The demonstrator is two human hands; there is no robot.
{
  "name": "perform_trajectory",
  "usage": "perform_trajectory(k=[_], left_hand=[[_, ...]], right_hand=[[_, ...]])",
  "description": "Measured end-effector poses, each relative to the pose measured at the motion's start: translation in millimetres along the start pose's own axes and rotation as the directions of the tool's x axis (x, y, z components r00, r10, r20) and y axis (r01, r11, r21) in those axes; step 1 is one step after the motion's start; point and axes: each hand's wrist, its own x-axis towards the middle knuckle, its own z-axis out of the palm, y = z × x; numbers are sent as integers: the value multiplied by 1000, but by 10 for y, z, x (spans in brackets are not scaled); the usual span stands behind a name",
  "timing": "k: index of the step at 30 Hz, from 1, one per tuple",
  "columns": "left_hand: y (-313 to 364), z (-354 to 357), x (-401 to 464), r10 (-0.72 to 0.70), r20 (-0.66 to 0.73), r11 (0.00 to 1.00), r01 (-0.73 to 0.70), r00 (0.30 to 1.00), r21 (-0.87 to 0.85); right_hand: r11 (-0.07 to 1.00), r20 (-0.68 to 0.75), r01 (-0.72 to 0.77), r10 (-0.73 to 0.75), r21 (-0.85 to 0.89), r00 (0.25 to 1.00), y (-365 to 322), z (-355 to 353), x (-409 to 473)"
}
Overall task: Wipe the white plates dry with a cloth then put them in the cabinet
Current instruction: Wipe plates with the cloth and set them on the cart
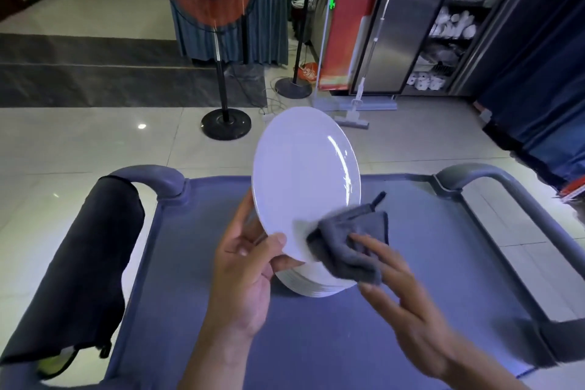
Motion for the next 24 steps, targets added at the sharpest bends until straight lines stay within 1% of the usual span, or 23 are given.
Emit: perform_trajectory(k=[1,2,3,4,5,6,7,8,10,11,12,13,14,15,17,18,19,21,23,24], left_hand=[[-1,-5,4,10,-7,1000,-10,1000,4],[1,-3,3,23,-15,1000,-23,1000,16],[0,12,-5,37,-27,999,-36,999,32],[-9,28,-15,46,-43,998,-44,998,44],[-24,56,-27,48,-57,998,-45,997,52],[-42,84,-47,46,-71,997,-42,996,60],[-65,111,-69,42,-77,997,-36,996,66],[-89,147,-98,37,-81,997,-31,996,74],[-124,243,-154,20,-92,996,-12,996,91],[-130,297,-181,11,-97,995,-1,995,102],[-135,347,-204,0,-99,994,11,995,111],[-142,414,-224,-9,-102,992,22,995,124],[-167,484,-240,-14,-111,990,30,994,140],[-206,570,-255,-19,-114,988,36,993,149],[-296,718,-296,-38,-111,991,51,993,123],[-341,802,-321,-51,-115,993,63,992,104],[-384,885,-348,-64,-117,993,75,991,92],[-460,1026,-425,-67,-106,993,77,992,90],[-522,1128,-505,-65,-105,992,76,992,96],[-562,1169,-540,-71,-126,993,82,989,82]], right_hand=[[979,-44,-67,77,190,996,8,-40,-12],[919,-103,-130,180,373,978,27,-98,-10],[813,-146,-205,333,545,932,44,-181,5],[683,-144,-265,479,680,866,68,-274,21],[573,-108,-309,579,759,808,114,-377,24],[502,-66,-331,621,799,781,169,-485,29],[475,-55,-329,631,816,774,213,-590,47],[496,-82,-298,609,816,789,223,-696,76],[609,-205,-157,481,778,852,160,-876,149],[696,-276,-71,375,715,885,105,-943,182],[793,-333,17,237,609,913,43,-978,204],[880,-358,107,75,463,931,-14,-986,226],[927,-324,184,-73,327,943,-54,-958,249],[949,-238,240,-189,207,953,-72,-904,267],[945,15,326,-327,35,945,-63,-706,287],[933,109,359,-357,-3,928,-50,-608,283],[927,150,374,-367,-20,918,-30,-534,281],[932,164,362,-362,33,918,-43,-509,341],[936,180,341,-352,89,919,-42,-627,501],[936,197,343,-352,78,915,-19,-710,588]])
